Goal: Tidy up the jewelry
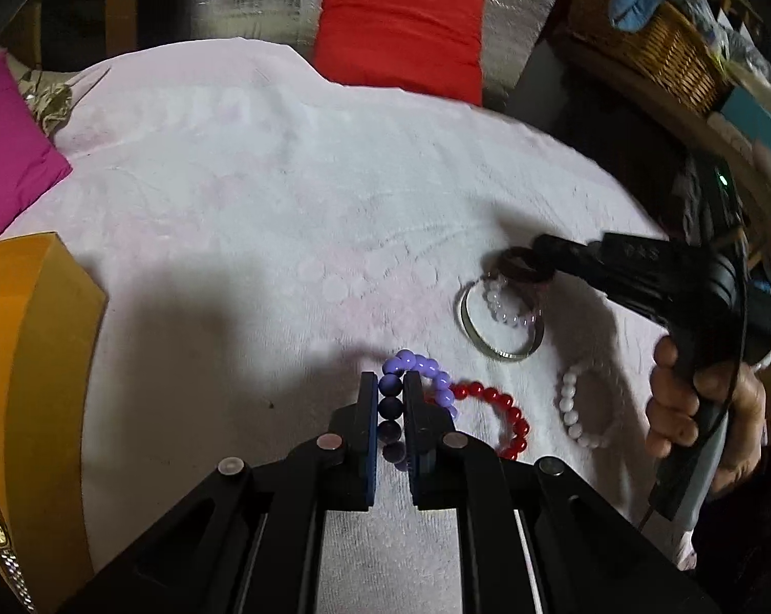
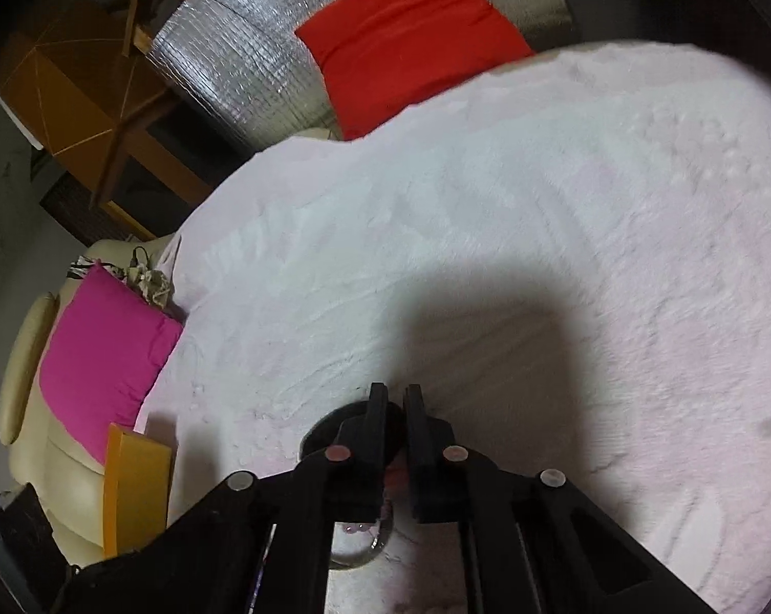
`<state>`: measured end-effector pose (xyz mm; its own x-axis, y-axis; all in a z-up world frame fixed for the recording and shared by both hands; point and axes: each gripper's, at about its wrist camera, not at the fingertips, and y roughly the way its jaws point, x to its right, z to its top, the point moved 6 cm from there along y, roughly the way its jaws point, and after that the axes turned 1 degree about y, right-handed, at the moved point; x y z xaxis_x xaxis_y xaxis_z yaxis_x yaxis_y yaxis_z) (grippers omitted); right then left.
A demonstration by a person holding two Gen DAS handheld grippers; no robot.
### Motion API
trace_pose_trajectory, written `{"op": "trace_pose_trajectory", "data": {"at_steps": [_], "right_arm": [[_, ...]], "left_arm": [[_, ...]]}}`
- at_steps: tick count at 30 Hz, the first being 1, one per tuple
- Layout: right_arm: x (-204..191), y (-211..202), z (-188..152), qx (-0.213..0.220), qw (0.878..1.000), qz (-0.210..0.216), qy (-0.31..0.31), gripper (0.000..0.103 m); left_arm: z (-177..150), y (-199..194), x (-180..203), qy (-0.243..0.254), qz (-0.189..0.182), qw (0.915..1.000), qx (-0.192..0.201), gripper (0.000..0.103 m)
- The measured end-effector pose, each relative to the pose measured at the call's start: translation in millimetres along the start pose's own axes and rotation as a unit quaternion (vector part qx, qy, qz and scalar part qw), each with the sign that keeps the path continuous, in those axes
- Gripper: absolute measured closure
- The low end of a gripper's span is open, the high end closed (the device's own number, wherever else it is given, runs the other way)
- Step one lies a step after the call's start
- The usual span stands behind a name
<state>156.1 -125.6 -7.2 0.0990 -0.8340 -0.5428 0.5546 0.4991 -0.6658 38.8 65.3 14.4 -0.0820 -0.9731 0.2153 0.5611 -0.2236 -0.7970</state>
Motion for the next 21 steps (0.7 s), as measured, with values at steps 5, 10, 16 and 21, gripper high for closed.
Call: {"op": "trace_pose_trajectory", "data": {"at_steps": [5,10,16,21], "right_arm": [[12,-35,1,0.027,0.999,0.015,0.028,0.097],[21,-71,-12,0.035,0.998,0.025,0.036,0.097],[34,-107,-40,0.039,0.998,0.025,0.042,0.097],[31,-133,-63,0.050,0.998,0.030,0.037,0.097]], "left_arm": [[2,-6,2,-0.006,-0.012,0.9998,0.016,0.093],[0,-19,7,-0.005,-0.012,0.9992,0.037,0.093],[-10,-34,15,0.002,-0.018,0.9985,0.051,0.093],[-20,-44,20,0.008,-0.015,0.9979,0.063,0.093]]}}
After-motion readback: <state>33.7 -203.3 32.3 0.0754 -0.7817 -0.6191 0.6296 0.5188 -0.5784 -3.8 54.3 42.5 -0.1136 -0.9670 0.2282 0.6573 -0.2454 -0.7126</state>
